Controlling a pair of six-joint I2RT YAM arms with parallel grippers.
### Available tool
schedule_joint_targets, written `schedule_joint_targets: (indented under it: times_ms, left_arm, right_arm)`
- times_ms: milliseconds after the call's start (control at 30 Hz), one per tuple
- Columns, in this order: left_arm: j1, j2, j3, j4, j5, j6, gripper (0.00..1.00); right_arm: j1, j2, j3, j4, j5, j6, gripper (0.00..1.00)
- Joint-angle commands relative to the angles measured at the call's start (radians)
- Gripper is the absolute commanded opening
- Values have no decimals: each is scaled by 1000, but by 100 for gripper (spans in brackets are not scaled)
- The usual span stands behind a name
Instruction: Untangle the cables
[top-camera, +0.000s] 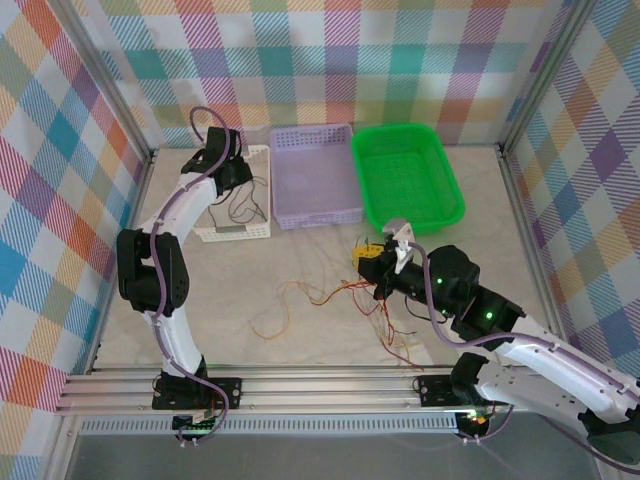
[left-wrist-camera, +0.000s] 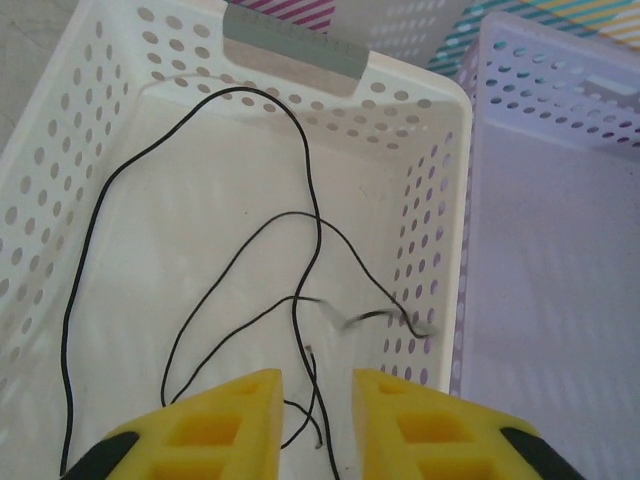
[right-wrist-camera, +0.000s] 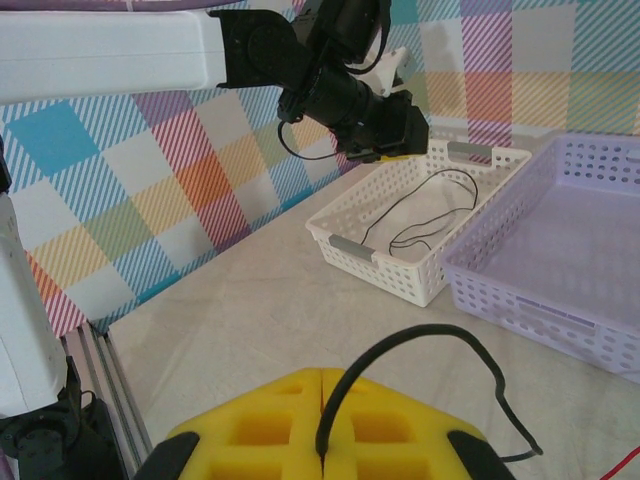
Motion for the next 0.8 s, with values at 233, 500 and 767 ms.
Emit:
schedule_joint_targets:
  times_ms: [233, 500, 767]
  left_arm:
    - [23, -44, 25, -63, 45, -29, 32]
    - [27, -172, -29, -82, 165, -141, 50]
    - [-13, -418, -353, 117, 434, -361, 52]
  right_arm:
    - [-6, -16, 45, 2, 1, 1, 0]
    - [-7, 38, 116, -48, 52, 18, 0]
    - [-11, 190, 362, -166, 52, -5, 0]
